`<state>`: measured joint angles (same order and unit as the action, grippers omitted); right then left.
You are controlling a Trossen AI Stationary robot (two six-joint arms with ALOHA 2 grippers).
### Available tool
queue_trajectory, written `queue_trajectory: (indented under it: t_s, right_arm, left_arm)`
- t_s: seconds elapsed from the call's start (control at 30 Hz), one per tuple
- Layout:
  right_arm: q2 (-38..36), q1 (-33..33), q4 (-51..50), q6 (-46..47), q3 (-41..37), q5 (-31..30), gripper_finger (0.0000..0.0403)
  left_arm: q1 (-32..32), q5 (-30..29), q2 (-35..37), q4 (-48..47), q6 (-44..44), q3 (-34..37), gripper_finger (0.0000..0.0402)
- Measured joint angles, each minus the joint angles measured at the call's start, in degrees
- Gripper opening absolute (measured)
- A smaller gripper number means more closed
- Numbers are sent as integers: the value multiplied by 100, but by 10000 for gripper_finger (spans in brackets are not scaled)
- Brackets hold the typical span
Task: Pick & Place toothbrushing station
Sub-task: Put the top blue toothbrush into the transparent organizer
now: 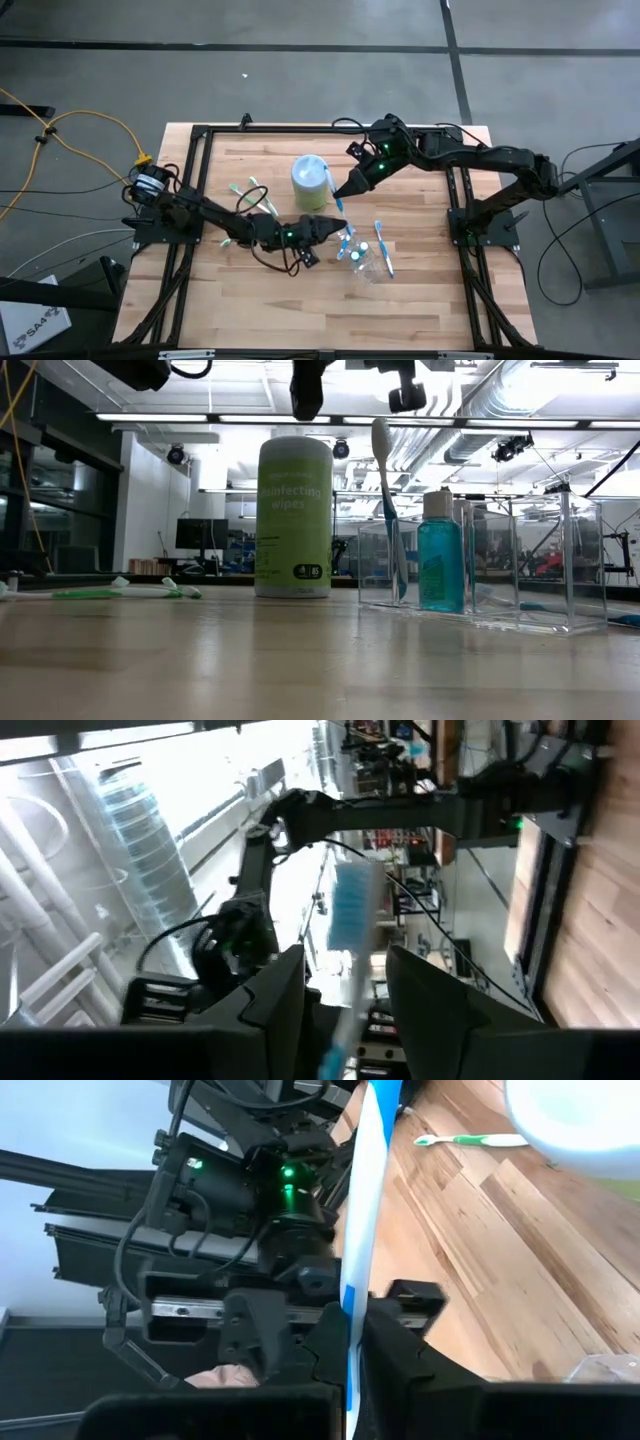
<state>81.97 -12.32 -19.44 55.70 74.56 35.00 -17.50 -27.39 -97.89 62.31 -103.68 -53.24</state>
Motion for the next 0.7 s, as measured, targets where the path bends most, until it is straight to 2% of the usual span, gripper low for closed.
queue_trajectory:
  t_s: [0.17,0.53,0.7]
  right_arm:
    - [0,35,35,0,0,-7,8]
    - [0,35,33,0,0,0,8]
    - [0,35,44,16,0,25,8]
  left_arm:
    - [69,115,-42,-119,124,-12,116]
    - [66,47,-43,-10,143,-30,30]
    - [66,51,-44,91,-22,-30,19]
